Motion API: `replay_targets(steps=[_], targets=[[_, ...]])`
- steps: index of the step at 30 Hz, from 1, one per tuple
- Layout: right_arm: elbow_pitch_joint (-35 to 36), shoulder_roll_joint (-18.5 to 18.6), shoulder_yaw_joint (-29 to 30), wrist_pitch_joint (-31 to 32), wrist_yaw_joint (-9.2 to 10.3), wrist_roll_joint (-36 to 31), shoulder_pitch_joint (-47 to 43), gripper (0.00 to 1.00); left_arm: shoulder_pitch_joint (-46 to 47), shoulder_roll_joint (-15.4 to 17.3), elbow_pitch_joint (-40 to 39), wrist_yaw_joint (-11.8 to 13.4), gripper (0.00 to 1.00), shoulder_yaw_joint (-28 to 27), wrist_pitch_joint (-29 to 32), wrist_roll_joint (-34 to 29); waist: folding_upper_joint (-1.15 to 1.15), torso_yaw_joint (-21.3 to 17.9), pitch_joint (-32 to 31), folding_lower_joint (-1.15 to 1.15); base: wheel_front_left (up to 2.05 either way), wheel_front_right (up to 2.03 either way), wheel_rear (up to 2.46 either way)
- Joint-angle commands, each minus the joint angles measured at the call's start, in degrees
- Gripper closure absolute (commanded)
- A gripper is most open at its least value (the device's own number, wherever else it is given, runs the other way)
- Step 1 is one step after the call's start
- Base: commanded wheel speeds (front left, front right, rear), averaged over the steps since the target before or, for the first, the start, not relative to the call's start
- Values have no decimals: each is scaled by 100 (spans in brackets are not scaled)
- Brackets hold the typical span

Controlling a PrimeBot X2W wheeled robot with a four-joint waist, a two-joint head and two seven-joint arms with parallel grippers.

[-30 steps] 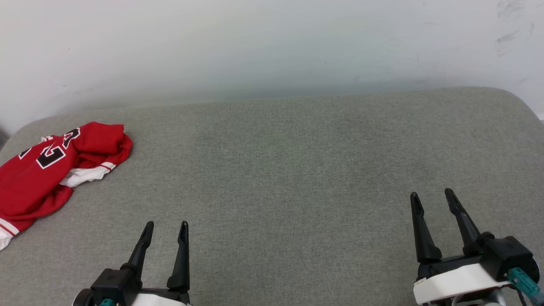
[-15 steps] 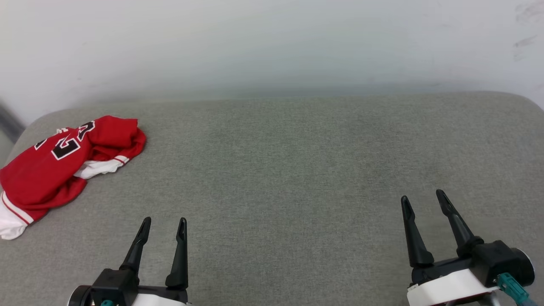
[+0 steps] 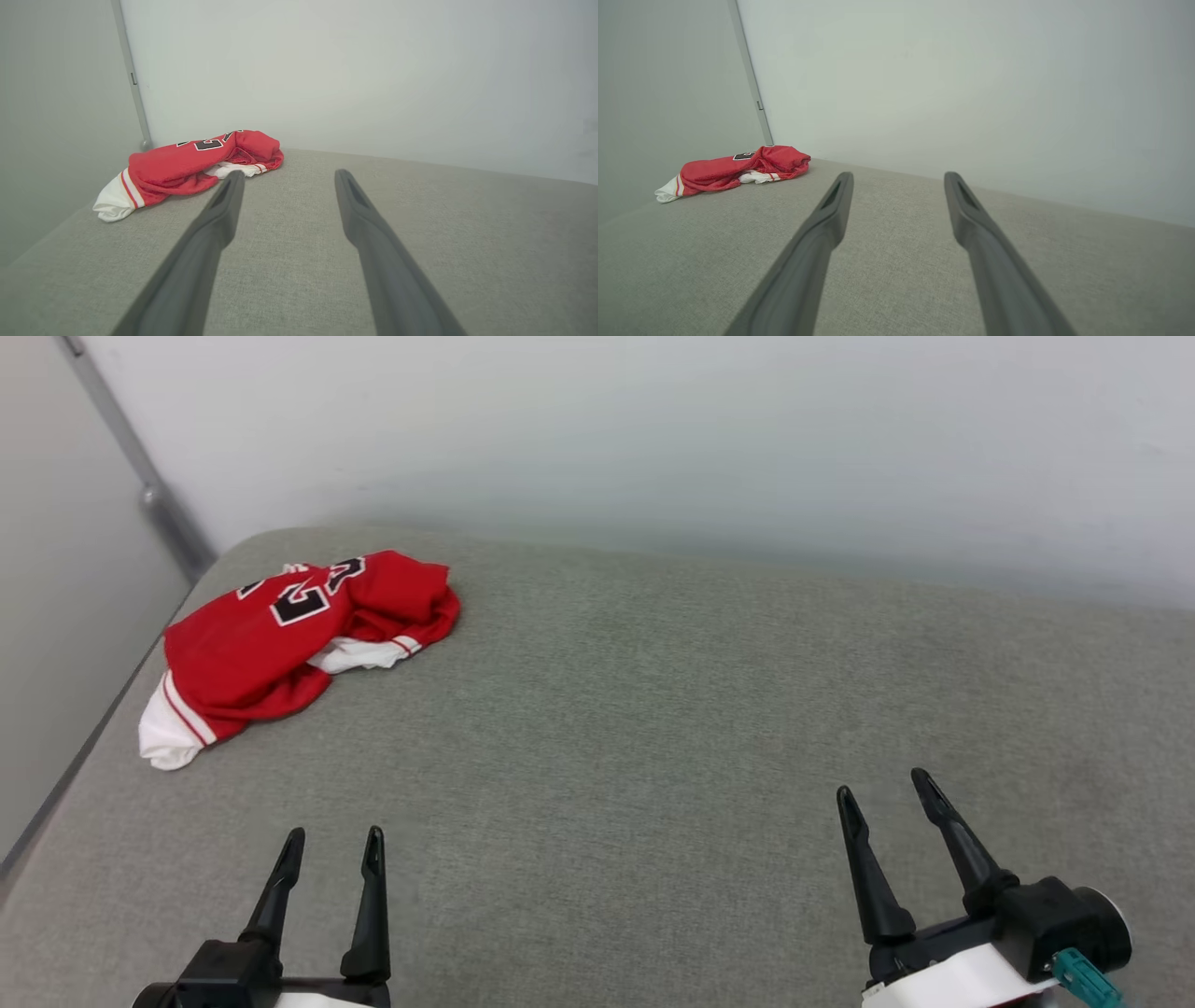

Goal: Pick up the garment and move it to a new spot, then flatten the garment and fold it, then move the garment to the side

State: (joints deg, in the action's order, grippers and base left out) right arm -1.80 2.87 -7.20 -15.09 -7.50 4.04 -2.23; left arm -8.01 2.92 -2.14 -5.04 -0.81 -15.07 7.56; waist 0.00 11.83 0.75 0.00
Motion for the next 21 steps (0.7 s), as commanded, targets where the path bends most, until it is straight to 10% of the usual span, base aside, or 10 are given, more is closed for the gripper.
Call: replay_targets(steps=[1, 21], targets=[[-1, 2, -27, -12, 2, 13, -59, 0, -55, -4, 5, -1, 0, -40, -16, -23, 0, 222, -68, 0, 0, 0, 0], [-10, 2, -290, -12, 2, 202, -158, 0, -204, -5, -52, -125, 0, -136, -16, -146, 0, 1118, -170, 0, 0, 0, 0]])
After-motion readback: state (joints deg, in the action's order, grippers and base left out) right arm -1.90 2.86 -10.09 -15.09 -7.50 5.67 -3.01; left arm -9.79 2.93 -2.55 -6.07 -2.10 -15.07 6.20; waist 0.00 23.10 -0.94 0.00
